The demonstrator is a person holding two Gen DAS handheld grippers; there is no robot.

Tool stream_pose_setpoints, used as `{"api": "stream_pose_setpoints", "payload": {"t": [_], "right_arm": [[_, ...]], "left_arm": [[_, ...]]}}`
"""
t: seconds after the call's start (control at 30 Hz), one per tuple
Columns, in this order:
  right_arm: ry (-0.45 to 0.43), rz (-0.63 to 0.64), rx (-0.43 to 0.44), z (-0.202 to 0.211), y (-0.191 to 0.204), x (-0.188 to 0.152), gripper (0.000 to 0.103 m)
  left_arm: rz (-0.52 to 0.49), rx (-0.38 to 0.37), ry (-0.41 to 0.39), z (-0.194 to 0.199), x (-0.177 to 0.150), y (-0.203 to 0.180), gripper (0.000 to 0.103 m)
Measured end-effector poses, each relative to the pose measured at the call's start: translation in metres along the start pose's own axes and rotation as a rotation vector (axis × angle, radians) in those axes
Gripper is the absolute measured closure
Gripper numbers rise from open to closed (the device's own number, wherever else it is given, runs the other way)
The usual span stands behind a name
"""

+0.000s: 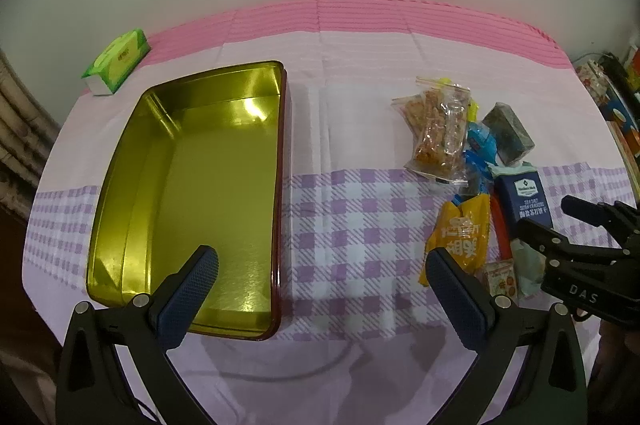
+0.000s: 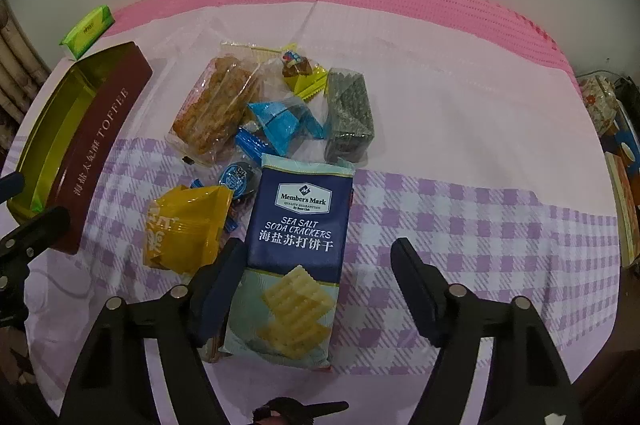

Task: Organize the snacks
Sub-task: 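Grasp the blue crackers pack with the right tool while the left tool grasps the yellow bag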

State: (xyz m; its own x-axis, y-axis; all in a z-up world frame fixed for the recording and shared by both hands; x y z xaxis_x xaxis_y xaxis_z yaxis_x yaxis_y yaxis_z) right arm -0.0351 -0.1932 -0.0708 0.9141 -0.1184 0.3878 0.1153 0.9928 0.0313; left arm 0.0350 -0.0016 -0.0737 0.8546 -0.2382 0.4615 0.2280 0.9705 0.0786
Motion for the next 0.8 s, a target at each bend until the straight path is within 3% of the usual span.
{"api": "stream_pose_setpoints", "payload": {"t": [0.5, 0.8], "right_arm": [[0.033, -0.026, 0.06, -0.015, 0.01, -0.001, 0.056], [0.006, -0.028, 0.055, -0.004, 0.001, -0.002, 0.057]], "left_arm": [[-0.068, -0.045, -0.01, -0.001, 0.0, -0.021, 0.0], [-0.108, -0.103, -0.001, -0.003, 0.001, -0.038, 0.0]]}}
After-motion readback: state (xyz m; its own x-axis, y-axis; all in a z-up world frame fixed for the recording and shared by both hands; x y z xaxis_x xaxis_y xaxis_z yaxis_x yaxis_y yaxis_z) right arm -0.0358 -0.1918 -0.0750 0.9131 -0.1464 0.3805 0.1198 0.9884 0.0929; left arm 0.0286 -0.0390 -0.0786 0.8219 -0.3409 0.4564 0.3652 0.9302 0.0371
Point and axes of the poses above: each gripper's, at about its wrist camera, not at the fingertips, and z roughly against the way its jaws point, y to its left, x to its top, the point moved 7 cm from there along -z, roughly the way its jaws point, and after that the axes turned 5 degrees about -z, right-handed, at the moved point
